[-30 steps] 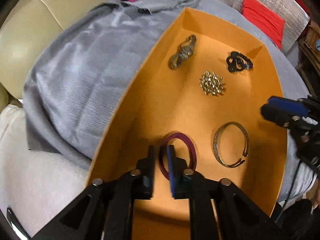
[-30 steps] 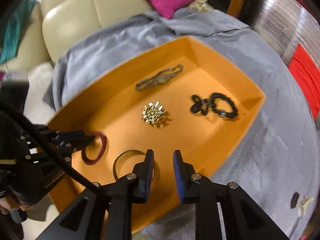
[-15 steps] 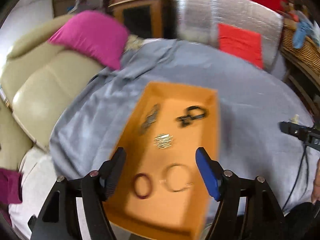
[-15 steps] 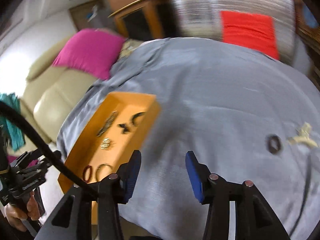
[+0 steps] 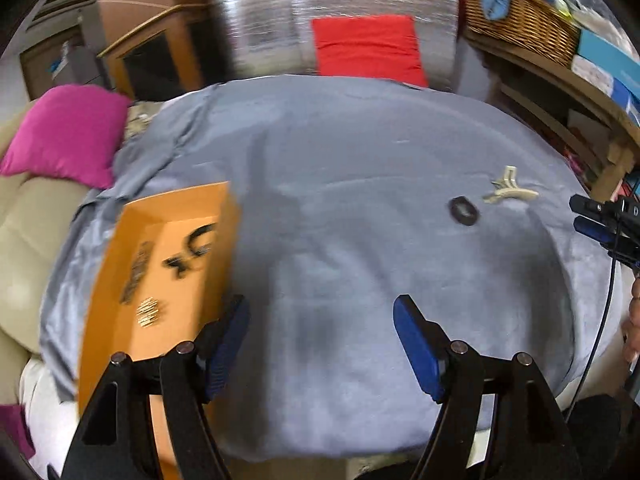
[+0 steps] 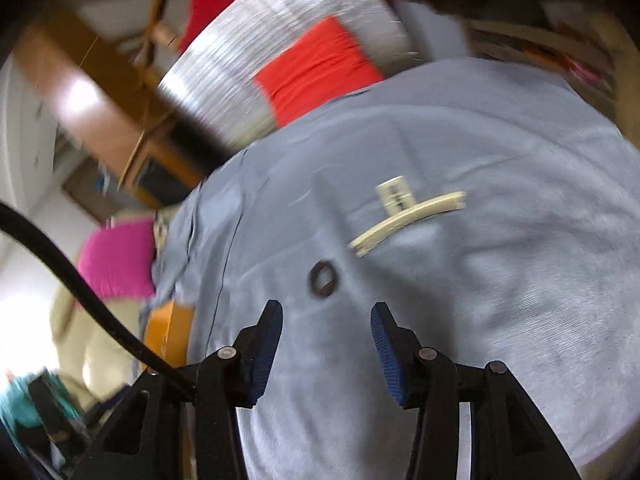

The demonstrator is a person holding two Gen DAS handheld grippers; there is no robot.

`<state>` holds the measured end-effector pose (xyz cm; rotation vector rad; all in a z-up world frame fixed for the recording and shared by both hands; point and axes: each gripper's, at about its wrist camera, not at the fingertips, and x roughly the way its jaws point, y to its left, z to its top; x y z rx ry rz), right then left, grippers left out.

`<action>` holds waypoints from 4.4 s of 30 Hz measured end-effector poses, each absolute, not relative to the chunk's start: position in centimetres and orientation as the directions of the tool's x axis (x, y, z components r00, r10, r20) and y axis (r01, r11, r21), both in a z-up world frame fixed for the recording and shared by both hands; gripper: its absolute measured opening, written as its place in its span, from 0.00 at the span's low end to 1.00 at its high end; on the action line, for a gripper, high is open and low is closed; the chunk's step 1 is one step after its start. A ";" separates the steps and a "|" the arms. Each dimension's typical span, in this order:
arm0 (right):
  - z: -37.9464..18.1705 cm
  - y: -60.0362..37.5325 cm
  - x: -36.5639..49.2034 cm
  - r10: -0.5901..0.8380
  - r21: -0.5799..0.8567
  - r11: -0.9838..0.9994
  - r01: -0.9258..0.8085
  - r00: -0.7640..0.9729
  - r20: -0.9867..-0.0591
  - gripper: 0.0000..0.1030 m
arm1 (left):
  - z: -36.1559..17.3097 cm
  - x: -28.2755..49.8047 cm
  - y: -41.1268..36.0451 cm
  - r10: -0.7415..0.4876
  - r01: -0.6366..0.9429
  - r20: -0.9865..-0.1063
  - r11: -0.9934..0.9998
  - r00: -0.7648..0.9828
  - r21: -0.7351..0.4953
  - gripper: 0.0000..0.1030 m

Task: Organize jewelry
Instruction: 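Grasp the cream hair claw with the right gripper while the left gripper grasps the black ring, then carry the hair claw and black ring with both grippers over the orange box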

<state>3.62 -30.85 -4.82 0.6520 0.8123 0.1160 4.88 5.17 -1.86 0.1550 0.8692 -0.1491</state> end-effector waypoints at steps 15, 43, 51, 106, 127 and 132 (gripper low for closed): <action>-12.7 -36.5 11.0 0.392 0.819 0.444 0.362 0.744 -0.541 0.50 | -5.5 12.1 -5.4 -0.139 0.311 -0.777 0.947 0.614 0.076 0.73; -16.1 -39.2 15.2 0.287 0.787 0.372 0.492 0.746 -0.601 0.17 | -11.7 18.2 -11.5 -0.316 0.379 -0.746 0.921 0.586 -0.093 0.18; -14.3 -39.0 14.2 0.299 0.815 0.366 0.449 0.773 -0.560 0.11 | -10.1 17.2 -9.8 -0.327 0.375 -0.735 0.921 0.594 -0.107 0.12; -0.8 6.3 6.4 0.715 0.683 0.685 -0.253 0.416 -0.562 0.10 | -4.0 -4.9 28.0 -0.004 -0.079 -0.682 0.993 0.732 -0.092 0.12; -4.7 9.1 8.1 0.670 0.629 0.739 -0.242 0.369 -0.645 0.10 | -6.1 -4.0 26.6 0.035 -0.086 -0.720 0.996 0.693 -0.035 0.12; -4.5 9.4 7.9 0.665 0.617 0.744 -0.255 0.375 -0.646 0.10 | -6.3 -4.0 26.6 0.042 -0.095 -0.725 0.995 0.688 -0.033 0.12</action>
